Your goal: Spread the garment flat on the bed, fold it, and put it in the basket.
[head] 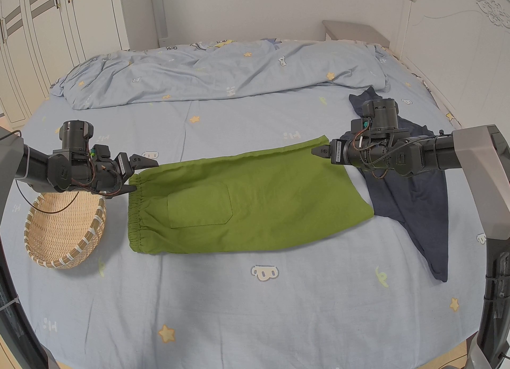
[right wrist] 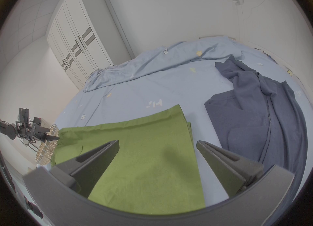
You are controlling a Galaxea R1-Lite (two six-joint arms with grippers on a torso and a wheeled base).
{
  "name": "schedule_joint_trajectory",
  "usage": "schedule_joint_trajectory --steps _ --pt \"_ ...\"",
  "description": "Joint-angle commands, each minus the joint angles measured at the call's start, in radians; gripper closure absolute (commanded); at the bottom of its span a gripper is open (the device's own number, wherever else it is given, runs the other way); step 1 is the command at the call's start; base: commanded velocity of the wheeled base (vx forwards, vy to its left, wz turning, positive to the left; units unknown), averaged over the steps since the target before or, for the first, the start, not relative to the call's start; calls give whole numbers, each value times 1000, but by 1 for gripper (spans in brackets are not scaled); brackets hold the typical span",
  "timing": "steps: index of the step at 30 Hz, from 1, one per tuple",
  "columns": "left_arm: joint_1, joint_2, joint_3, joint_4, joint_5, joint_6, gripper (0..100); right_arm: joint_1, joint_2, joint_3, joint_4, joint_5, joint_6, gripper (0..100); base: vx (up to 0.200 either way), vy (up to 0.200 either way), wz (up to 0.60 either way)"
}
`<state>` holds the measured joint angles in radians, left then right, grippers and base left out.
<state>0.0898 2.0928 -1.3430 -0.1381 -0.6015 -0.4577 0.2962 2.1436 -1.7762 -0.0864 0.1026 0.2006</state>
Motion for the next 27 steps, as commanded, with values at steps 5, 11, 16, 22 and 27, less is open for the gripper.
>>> schedule_joint_trajectory --steps 5,11,16,22,27 --pt "-30 85 -74 -32 63 -59 0 -9 -73 90 0 2 10 0 0 0 0" --pt "-22 132 -116 -92 129 -142 0 -31 -131 176 2 3 11 0 0 0 0" --pt "-25 81 -102 -92 129 -171 0 -54 -188 254 2 6 13 0 0 0 0" --pt "-27 -88 13 -92 120 -173 0 -80 -235 342 2 11 49 0 0 0 0" --pt "-21 -198 192 -103 60 -159 0 -91 -272 347 14 8 46 0 0 0 0"
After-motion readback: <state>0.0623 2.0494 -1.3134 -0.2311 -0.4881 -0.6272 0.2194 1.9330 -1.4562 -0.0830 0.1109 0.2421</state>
